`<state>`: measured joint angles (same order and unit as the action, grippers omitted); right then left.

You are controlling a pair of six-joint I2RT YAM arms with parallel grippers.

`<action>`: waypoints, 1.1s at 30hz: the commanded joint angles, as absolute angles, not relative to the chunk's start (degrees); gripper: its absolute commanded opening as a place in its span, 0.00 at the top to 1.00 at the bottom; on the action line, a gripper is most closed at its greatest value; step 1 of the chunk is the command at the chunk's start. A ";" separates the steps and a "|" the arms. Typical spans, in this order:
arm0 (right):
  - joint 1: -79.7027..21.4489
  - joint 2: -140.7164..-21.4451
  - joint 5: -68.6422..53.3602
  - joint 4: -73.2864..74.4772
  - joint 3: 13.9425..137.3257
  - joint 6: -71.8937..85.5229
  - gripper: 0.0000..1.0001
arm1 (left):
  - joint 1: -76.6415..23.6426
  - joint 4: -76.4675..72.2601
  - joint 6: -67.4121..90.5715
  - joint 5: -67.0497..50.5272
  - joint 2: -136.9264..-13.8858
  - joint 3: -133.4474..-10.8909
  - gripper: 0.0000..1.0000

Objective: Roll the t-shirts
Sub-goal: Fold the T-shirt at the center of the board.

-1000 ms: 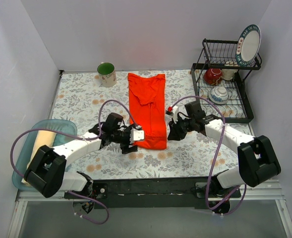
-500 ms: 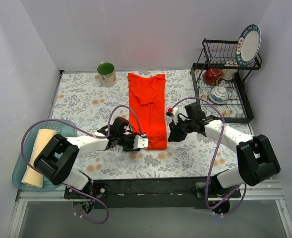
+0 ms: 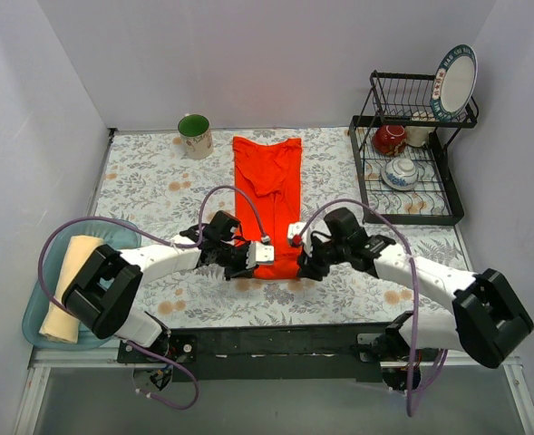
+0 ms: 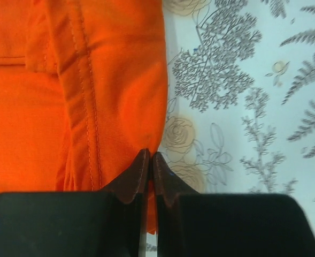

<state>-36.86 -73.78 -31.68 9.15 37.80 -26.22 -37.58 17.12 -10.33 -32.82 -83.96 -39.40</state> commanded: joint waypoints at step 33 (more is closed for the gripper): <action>-62.05 -62.22 -2.99 -17.49 18.46 -35.51 0.27 | -27.78 35.67 9.94 -64.23 -99.31 -57.74 1.00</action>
<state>-61.69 -61.30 -4.23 -12.67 18.98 -33.69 -28.97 29.36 11.84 -57.34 -98.17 -54.26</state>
